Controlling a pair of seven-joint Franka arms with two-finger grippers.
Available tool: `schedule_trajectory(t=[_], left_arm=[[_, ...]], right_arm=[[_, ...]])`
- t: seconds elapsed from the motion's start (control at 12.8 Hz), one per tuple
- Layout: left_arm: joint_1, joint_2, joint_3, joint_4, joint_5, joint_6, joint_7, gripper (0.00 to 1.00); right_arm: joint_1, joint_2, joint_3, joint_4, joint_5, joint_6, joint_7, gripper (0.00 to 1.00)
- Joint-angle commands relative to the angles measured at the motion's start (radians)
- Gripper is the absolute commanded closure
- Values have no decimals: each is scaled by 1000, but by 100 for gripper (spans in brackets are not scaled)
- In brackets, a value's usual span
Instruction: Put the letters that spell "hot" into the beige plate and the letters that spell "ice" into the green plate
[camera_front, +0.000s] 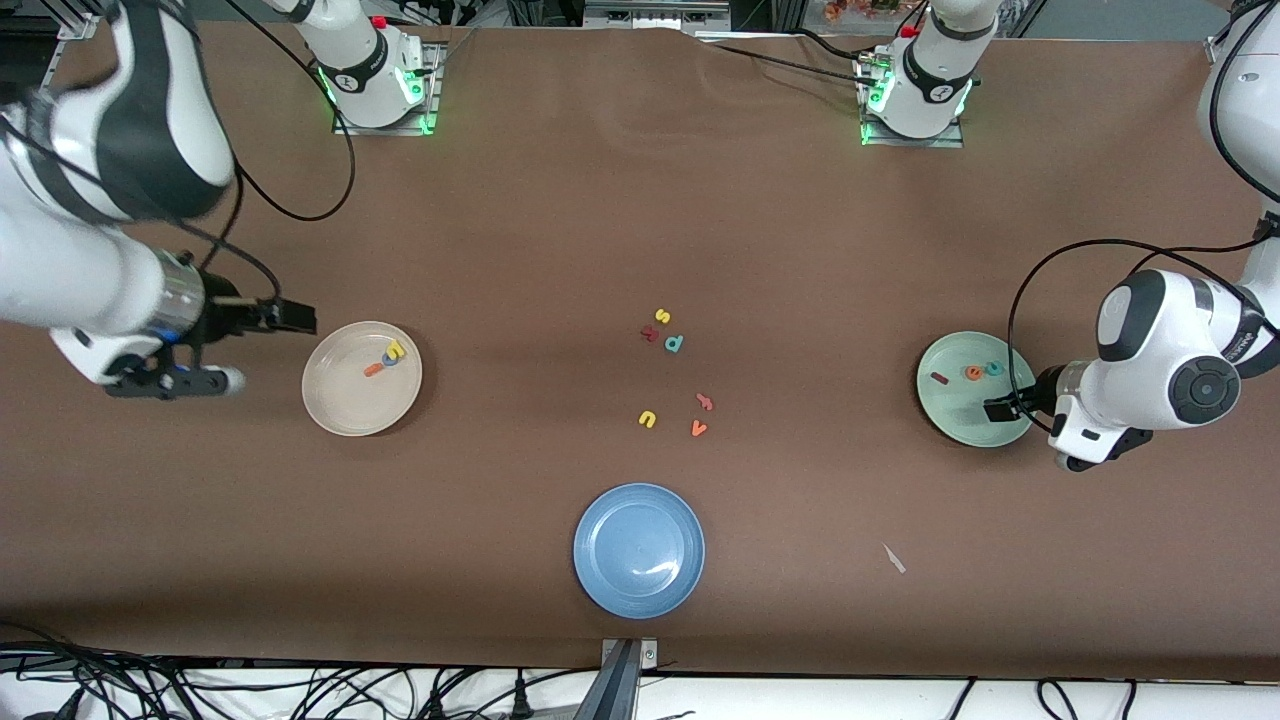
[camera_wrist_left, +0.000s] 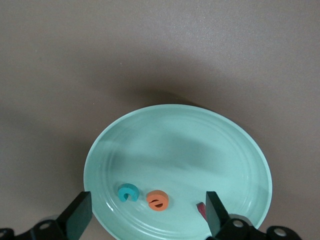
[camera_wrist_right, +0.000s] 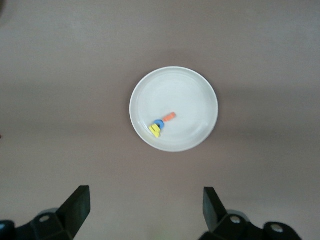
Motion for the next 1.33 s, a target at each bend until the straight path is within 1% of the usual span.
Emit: schedule_trajectory(t=[0.0, 0.16, 0.24, 0.71, 0.78, 0.94, 1.1, 1.25], left_arm=[[-1, 8, -6, 15, 6, -2, 0, 0], [-1, 8, -6, 13, 6, -2, 0, 0], [-1, 8, -6, 13, 6, -2, 0, 0], [1, 8, -6, 13, 6, -2, 0, 0], [-1, 8, -6, 13, 6, -2, 0, 0], [-1, 9, -8, 15, 6, -2, 0, 0], [1, 11, -6, 15, 6, -2, 0, 0], [1, 11, -6, 13, 6, -2, 2, 0]], right_arm=[[-74, -182, 68, -107, -31, -52, 13, 0], [-76, -296, 68, -189, -33, -40, 13, 0], [-76, -316, 67, -203, -33, -43, 13, 0], [-80, -303, 53, -189, -36, -51, 8, 0], [-82, -297, 39, -183, -47, -52, 5, 0], [-82, -286, 33, -178, -47, -52, -1, 0], [-79, -249, 34, -139, -45, -52, -1, 0], [-80, -237, 34, -109, -45, -51, -1, 0]])
